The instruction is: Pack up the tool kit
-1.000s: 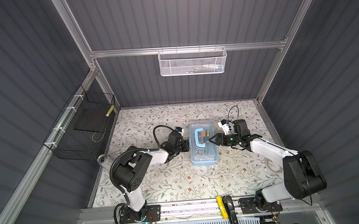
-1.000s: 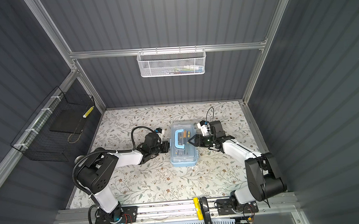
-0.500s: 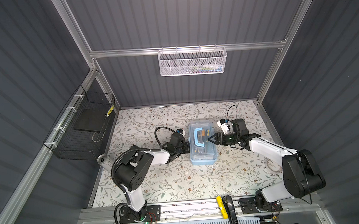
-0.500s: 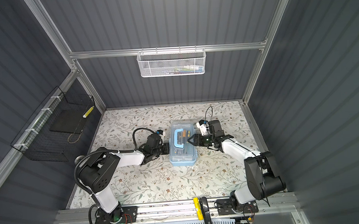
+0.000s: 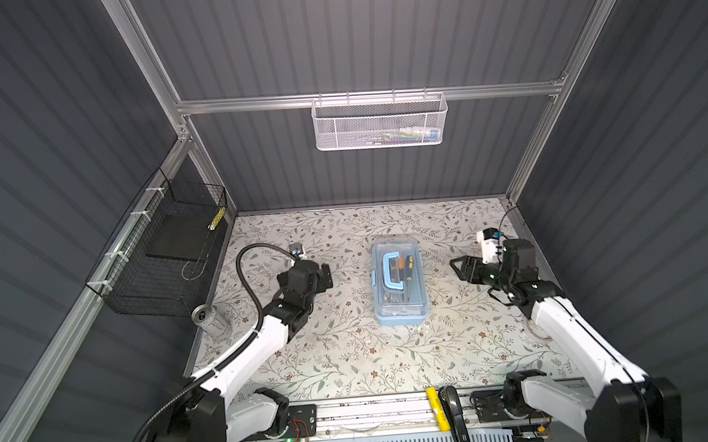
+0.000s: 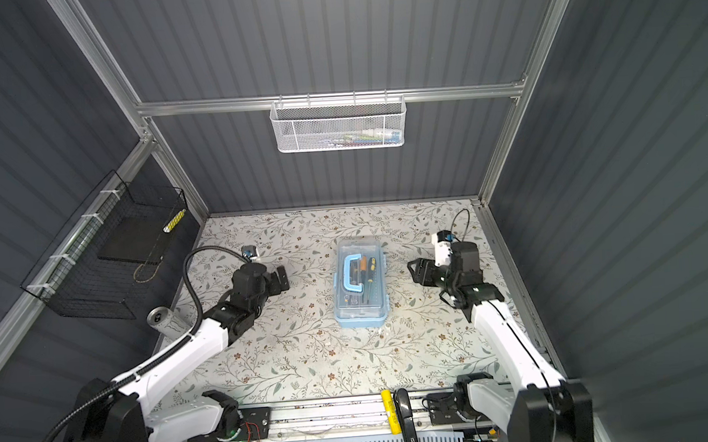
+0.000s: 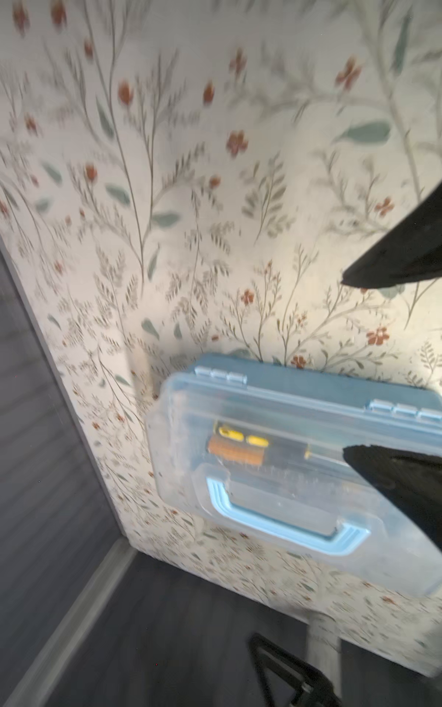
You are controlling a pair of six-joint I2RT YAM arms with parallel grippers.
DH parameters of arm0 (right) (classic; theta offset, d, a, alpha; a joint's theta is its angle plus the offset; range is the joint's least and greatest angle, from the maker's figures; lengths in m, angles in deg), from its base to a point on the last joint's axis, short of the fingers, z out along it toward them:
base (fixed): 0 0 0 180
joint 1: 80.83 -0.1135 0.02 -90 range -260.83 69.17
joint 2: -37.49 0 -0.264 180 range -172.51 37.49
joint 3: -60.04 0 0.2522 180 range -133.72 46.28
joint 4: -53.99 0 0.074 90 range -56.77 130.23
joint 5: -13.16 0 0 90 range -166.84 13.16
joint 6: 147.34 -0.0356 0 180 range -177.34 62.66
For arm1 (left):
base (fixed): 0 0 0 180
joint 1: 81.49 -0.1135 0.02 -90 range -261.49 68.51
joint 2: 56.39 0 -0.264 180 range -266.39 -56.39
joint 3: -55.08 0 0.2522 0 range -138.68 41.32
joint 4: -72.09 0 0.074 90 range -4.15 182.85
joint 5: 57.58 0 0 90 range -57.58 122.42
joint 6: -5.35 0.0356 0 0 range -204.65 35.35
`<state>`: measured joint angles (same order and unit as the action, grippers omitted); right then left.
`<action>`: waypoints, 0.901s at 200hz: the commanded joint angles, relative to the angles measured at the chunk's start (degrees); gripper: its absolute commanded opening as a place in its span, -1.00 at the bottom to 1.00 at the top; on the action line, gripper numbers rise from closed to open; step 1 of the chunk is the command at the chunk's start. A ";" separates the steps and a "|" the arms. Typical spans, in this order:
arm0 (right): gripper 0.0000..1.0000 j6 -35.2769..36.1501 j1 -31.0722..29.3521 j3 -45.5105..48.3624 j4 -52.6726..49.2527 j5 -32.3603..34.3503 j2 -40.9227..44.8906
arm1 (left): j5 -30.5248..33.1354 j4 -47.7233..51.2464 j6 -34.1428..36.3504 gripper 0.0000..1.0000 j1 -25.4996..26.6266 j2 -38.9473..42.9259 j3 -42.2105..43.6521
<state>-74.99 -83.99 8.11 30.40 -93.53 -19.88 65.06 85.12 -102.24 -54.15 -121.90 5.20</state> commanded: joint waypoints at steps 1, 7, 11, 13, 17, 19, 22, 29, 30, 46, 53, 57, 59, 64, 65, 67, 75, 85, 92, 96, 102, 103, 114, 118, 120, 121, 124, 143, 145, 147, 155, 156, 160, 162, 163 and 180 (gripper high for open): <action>0.51 1.73 0.87 6.09 2.85 19.43 6.87 | 12.03 -1.21 6.06 0.99 -2.33 2.59 6.19; 0.55 2.40 0.93 8.50 5.56 23.36 8.94 | 11.61 -3.57 7.42 0.99 -3.51 2.83 7.82; 0.58 2.98 1.02 10.11 7.29 25.48 10.14 | 11.63 -5.13 8.13 0.99 -4.34 2.80 8.80; 0.58 3.33 1.11 10.88 8.29 26.42 10.69 | 11.78 -5.92 8.41 0.99 -4.67 2.77 9.27; 0.60 3.92 1.28 12.40 10.25 28.12 11.64 | 12.23 -7.20 8.67 0.99 -5.44 2.61 10.09; 0.62 4.06 1.35 13.12 11.27 29.02 12.07 | 12.39 -7.64 8.74 0.99 -5.80 2.53 10.36; 0.63 4.17 1.46 14.18 12.68 30.28 12.54 | 12.51 -8.63 8.83 0.99 -6.45 2.34 10.85; 0.67 4.29 1.78 16.40 15.69 33.38 13.28 | 11.98 -11.35 9.45 0.99 -7.84 1.62 11.93; 0.67 4.29 1.81 16.65 16.14 33.74 13.30 | 11.82 -11.86 9.52 0.99 -8.00 1.49 12.12; 0.69 5.44 2.40 20.32 23.31 35.77 12.00 | 10.91 -20.97 11.64 0.99 -9.13 -1.58 14.85; 0.71 6.43 2.54 21.21 26.00 34.98 10.87 | 10.82 -24.96 12.73 0.99 -9.14 -2.84 15.72; 0.72 6.84 2.54 21.56 27.33 34.62 9.86 | 11.00 -26.55 12.97 0.99 -9.14 -3.52 15.96; 0.72 7.01 2.54 21.76 28.02 34.49 9.36 | 11.05 -27.20 13.18 0.99 -9.14 -3.84 16.16; 0.74 7.57 2.62 22.37 30.44 34.08 7.99 | 11.16 -29.25 13.65 0.99 -9.27 -4.46 16.42; 0.74 7.65 2.63 22.54 31.08 34.04 7.67 | 11.14 -29.68 13.73 0.99 -9.29 -4.63 16.51; 0.74 7.99 2.63 22.88 32.36 34.01 7.06 | 11.00 -30.67 14.07 0.99 -9.35 -4.97 16.69; 0.76 9.17 2.76 24.24 37.86 33.53 4.41 | 10.22 -34.60 15.23 0.99 -9.71 -6.42 17.56; 0.78 10.70 3.09 25.55 44.32 32.56 0.64 | 8.07 -39.69 16.19 0.99 -10.40 -8.67 18.26; 0.80 11.79 3.23 26.13 48.80 31.66 -2.09 | 6.09 -43.52 17.28 0.99 -10.94 -10.65 18.85; 0.81 12.01 3.37 26.21 51.16 31.15 -3.62 | 5.21 -46.50 17.93 0.99 -11.18 -12.16 19.24; 0.81 12.02 3.51 26.15 53.86 30.61 -5.34 | 4.26 -51.36 18.94 0.99 -11.32 -14.68 19.93; 0.81 12.07 3.55 26.10 54.21 30.46 -5.63 | 4.09 -52.17 19.01 0.99 -11.37 -15.14 20.07; 0.83 12.52 4.04 26.00 58.55 26.77 -8.91 | 1.85 -61.32 21.83 0.99 -11.61 -19.94 20.75; 0.83 12.55 4.35 26.31 61.21 25.33 -10.21 | 0.68 -63.64 22.71 0.99 -11.60 -21.49 20.75; 0.84 12.55 4.44 26.48 62.79 24.67 -10.81 | 0.08 -64.69 23.06 0.99 -11.64 -22.35 20.65; 0.84 12.68 4.50 26.53 63.55 24.28 -11.31 | -0.20 -65.16 23.36 0.99 -11.71 -22.76 20.56; 0.84 13.43 4.59 26.75 65.67 23.16 -12.39 | -0.74 -66.00 24.14 0.99 -11.77 -24.00 20.11; 0.90 15.01 4.65 27.66 74.92 22.05 -19.68 | -3.63 -66.41 25.65 0.99 -12.99 -31.73 15.53; 0.91 15.12 4.65 27.77 75.89 22.05 -20.56 | -3.81 -66.83 25.75 0.99 -13.18 -32.10 15.41; 0.92 15.17 4.65 27.84 76.79 21.83 -21.36 | -4.14 -66.34 25.49 0.99 -13.40 -32.03 15.28; 0.98 16.02 4.72 27.49 79.89 19.94 -25.67 | -6.05 -59.16 22.83 0.99 -14.49 -29.37 14.59; 0.98 16.17 4.73 27.38 80.67 19.76 -26.30 | -6.47 -58.57 22.54 0.99 -14.71 -29.08 14.50; 0.98 16.71 4.47 27.07 83.56 19.60 -28.38 | -8.10 -57.73 21.79 0.99 -15.84 -28.81 14.29; 0.98 16.93 4.30 26.92 84.20 19.57 -28.85 | -8.49 -57.89 21.32 0.99 -16.31 -29.08 14.25; 0.99 17.07 4.21 26.88 84.01 19.58 -28.81 | -8.57 -58.07 21.12 0.99 -16.50 -29.29 14.20; 0.98 16.78 3.94 22.64 67.76 19.94 -24.15 | -9.80 -55.51 19.08 0.99 -18.95 -33.54 10.47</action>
<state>-60.17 -79.75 34.42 100.35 -71.39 -46.06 60.30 28.23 -80.75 -69.78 -152.96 20.48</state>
